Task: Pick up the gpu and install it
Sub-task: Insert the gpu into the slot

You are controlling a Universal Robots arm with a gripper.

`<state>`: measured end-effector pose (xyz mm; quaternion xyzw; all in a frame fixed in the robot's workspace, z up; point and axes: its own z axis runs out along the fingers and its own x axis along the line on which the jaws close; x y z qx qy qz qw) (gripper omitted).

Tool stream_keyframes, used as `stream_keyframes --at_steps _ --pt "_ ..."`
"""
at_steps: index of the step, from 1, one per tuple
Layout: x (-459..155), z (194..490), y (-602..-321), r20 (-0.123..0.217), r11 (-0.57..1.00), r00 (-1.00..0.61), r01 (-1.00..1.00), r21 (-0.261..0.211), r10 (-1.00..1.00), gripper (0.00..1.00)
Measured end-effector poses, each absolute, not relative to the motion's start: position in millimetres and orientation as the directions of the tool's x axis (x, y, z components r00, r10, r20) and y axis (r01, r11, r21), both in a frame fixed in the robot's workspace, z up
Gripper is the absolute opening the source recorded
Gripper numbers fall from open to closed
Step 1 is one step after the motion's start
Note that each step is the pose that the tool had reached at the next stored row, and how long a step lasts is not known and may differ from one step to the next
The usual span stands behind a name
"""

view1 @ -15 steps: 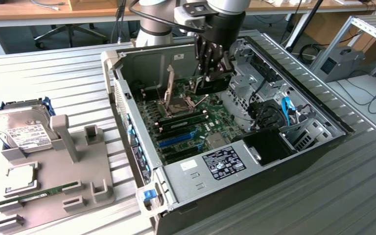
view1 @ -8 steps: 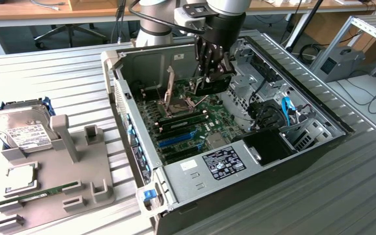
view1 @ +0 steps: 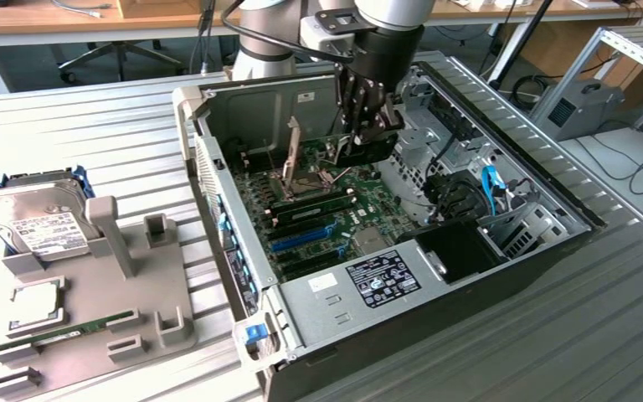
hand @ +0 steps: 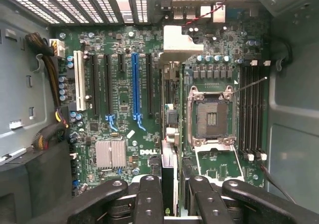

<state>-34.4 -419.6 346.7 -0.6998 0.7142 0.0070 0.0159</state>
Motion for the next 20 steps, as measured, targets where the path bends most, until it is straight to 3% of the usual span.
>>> stream_keyframes --at_steps 20 --pt "-34 345 -433 -0.032 0.021 -0.020 -1.000 -0.012 -0.999 0.26"
